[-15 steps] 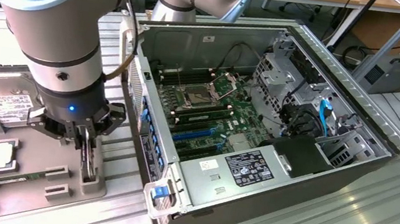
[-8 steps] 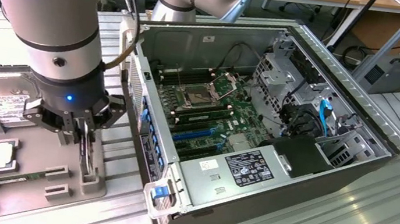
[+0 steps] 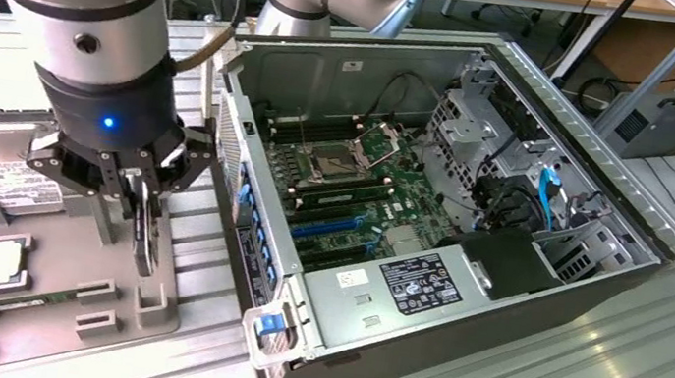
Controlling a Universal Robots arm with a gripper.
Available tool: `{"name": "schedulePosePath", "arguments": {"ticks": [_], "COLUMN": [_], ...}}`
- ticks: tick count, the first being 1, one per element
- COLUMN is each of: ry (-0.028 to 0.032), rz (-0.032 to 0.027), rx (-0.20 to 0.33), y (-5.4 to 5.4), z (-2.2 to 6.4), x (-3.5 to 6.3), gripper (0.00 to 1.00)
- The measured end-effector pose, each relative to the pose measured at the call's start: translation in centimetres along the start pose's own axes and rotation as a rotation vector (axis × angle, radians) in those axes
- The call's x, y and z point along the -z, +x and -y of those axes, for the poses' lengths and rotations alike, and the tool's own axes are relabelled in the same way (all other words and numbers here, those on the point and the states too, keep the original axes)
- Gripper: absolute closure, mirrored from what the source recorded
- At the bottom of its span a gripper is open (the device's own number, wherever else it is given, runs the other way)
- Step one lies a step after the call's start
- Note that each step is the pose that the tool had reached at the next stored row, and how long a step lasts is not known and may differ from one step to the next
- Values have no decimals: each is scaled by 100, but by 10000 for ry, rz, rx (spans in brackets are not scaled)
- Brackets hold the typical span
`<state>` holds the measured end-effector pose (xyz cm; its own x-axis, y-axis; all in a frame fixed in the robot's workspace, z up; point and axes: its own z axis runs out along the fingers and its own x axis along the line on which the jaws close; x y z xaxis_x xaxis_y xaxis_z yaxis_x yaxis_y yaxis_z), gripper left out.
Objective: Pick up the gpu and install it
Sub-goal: 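Pick up the gpu and move the gpu toward the slot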
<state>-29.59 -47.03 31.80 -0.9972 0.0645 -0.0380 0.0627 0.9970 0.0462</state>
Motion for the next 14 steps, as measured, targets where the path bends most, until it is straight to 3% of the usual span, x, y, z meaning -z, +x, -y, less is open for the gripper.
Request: {"name": "schedulePosePath", "arguments": {"ticks": [4,6,12,13,14], "ry": [0,0,0,-1,-1], "rz": [0,0,-1,0,-1], "rx": [8,13,17,18,18], "y": [-7,-13,-24,-29,-31], "z": [-9,-17,-30,-37,-40], "x": [184,348,621,756,819], "gripper": [73,73,73,73,73]}}
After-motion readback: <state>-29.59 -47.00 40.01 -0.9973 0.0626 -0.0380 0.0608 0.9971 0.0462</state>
